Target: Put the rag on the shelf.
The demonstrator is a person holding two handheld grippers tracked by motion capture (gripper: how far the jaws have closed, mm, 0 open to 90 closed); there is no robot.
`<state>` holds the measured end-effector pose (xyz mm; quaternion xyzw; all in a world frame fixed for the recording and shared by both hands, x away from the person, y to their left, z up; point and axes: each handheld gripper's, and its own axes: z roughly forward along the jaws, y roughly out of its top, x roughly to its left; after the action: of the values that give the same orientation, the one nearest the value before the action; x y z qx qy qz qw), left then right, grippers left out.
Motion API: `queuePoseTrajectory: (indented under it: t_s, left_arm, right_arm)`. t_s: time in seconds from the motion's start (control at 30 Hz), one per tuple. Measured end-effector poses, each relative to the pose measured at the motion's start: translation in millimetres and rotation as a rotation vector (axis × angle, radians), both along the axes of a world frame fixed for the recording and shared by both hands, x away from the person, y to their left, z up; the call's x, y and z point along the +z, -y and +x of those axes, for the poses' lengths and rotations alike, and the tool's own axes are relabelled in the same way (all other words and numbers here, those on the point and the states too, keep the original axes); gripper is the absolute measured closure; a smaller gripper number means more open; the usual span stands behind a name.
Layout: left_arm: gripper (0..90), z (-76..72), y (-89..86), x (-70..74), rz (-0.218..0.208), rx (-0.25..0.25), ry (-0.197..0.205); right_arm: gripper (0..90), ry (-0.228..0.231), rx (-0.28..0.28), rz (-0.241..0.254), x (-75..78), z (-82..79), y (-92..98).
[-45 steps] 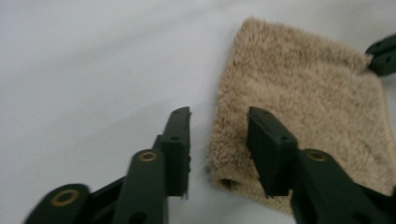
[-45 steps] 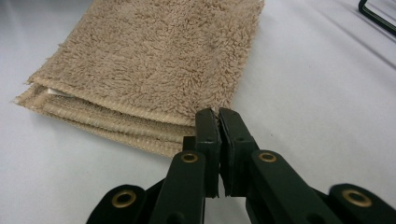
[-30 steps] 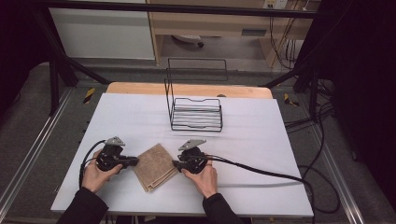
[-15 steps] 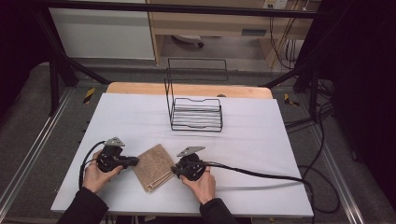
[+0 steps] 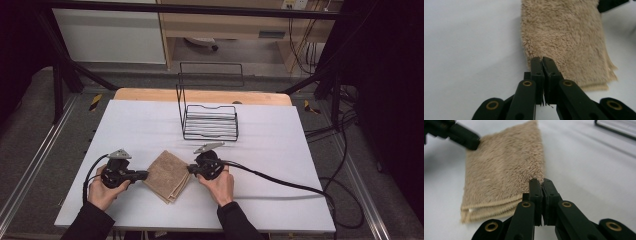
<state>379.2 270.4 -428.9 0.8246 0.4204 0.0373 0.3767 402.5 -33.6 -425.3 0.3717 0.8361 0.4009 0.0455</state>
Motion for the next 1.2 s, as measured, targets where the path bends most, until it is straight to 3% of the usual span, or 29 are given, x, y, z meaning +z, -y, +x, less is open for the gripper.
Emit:
queuePoseTrajectory:
  t_s: [0.07, 0.2, 0.37, 0.43, 0.47, 0.5, 0.53, 0.67, 0.7, 0.77, 0.9, 0.97, 1.13, 1.2]
  left_arm:
    - [87.0, -6.1, 3.2, 0.6, -0.006, 0.014, 0.003]
    - [86.4, -16.8, 9.9, -1.2, 0.035, 0.055, 0.017]
    - [84.1, -19.5, 10.7, -7.3, 0.054, 0.091, 0.034]
    - [80.2, -17.7, 10.2, -6.8, 0.071, 0.087, 0.048]
    - [73.2, -16.3, 9.7, -5.6, 0.079, 0.092, 0.059]
    - [73.2, -14.5, 8.6, -3.8, 0.082, 0.091, 0.071]
    - [65.8, -12.2, 7.6, -1.4, 0.084, 0.087, 0.087]
    - [42.6, 0.6, 6.5, 10.6, 0.092, 0.092, 0.13]
    - [42.6, 4.4, 7.2, 12.7, 0.091, 0.092, 0.127]
    - [29.4, 12.6, 9.3, 14.8, 0.085, 0.088, 0.123]
    - [20.9, 30.5, 18.3, 12.9, 0.086, 0.087, 0.096]
    - [19.9, 38.6, 24.0, 10.3, 0.101, 0.103, 0.094]
    - [22.0, 56.5, 34.5, 2.4, 0.162, 0.132, 0.107]
    - [30.1, 61.0, 36.3, -0.8, 0.148, 0.144, 0.117]
  right_arm:
    - [87.8, 0.016, 0.007, -0.002, 1.0, 5.1, 0.3]
    - [87.4, 0.071, 0.062, -0.033, -5.3, 22.5, -8.2]
    - [85.9, 0.078, 0.069, -0.056, -21.6, 28.0, -13.1]
    - [83.0, 0.097, 0.071, -0.061, -23.1, 26.0, -13.4]
    - [78.3, 0.122, 0.071, -0.047, -18.5, 23.6, -11.7]
    - [78.3, 0.122, 0.071, -0.047, -18.5, 23.6, -11.7]
    - [72.4, 0.14, 0.065, -0.016, -11.1, 21.5, -8.5]
    - [58.6, 0.157, 0.061, 0.029, 3.0, 17.7, 0.9]
    - [58.6, 0.157, 0.061, 0.029, 3.0, 17.7, 0.9]
    - [47.4, 0.166, 0.048, 0.034, 8.1, 14.4, 8.6]
    - [36.6, 0.159, 0.034, 0.049, 8.6, 11.0, 16.6]
    - [26.6, 0.151, 0.008, 0.047, 7.1, 8.5, 24.1]
    - [17.7, 0.139, -0.02, 0.052, 3.9, 5.8, 33.0]
    - [12.2, 0.129, -0.029, 0.054, 1.6, 4.7, 38.3]
